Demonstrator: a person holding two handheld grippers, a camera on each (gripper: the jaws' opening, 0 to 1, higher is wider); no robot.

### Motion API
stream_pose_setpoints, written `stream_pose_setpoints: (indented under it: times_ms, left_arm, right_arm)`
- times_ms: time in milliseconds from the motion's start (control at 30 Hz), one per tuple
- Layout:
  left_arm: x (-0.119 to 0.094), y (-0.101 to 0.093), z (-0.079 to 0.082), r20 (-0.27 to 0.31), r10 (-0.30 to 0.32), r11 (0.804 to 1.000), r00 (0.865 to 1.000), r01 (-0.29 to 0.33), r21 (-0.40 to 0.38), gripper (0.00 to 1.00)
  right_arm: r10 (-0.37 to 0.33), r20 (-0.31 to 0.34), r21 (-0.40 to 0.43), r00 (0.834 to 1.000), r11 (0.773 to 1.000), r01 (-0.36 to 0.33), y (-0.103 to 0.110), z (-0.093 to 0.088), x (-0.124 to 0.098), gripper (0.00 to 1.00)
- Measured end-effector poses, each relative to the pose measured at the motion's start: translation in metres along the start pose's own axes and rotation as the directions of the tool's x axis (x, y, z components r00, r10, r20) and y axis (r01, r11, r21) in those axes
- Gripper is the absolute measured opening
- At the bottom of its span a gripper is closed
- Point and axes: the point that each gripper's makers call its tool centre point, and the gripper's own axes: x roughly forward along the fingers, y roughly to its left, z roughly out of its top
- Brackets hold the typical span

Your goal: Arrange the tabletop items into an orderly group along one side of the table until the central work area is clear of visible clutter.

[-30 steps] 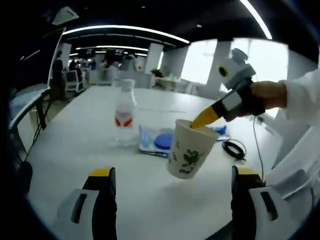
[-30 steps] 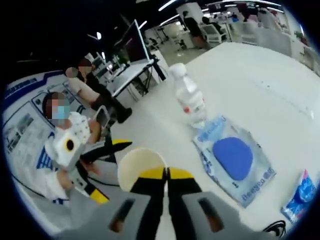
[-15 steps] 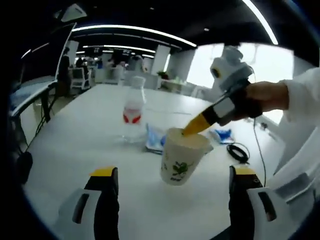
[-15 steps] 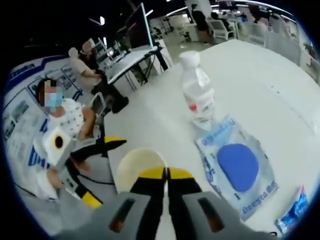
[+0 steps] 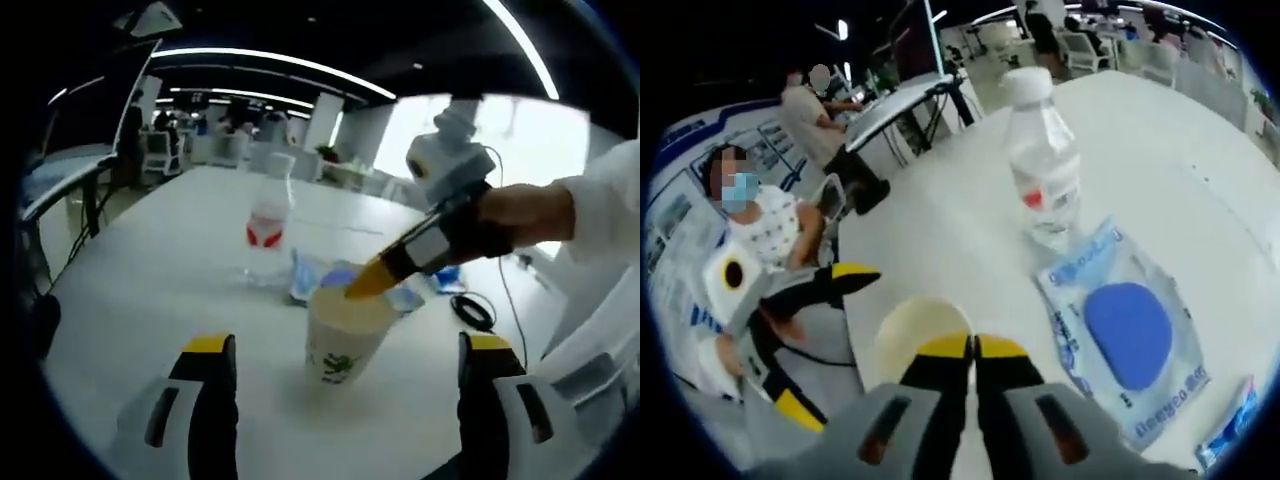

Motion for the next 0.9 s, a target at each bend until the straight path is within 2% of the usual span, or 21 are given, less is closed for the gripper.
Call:
stream_pose_setpoints:
  times_ms: [267,400,900]
  left_arm:
    - [-0.003,0.007,0.004,0.023,0.019,0.999,1.000,-0.019,-0.029,0.88]
    - [-0.004,0.008,0.003,0.017,0.024,0.999,1.000,-0.023,-0.031,0.88]
    - [-0.006,0.009,0.004,0.029,0.026,0.999,0.999,-0.025,-0.043,0.88]
  right_arm:
    - [-0.001,-0.014,-0.008,1.000,1.000,0.001,0.003,-0.004,0.006,0.00]
    - [0.002,-0.007,0.000,1.000,1.000,-0.002,0.004,-0.004,0.007,0.00]
    - [0.015,-0.011,-0.070,1.000,0.997,-0.016,0.015,-0.009,0.008,0.00]
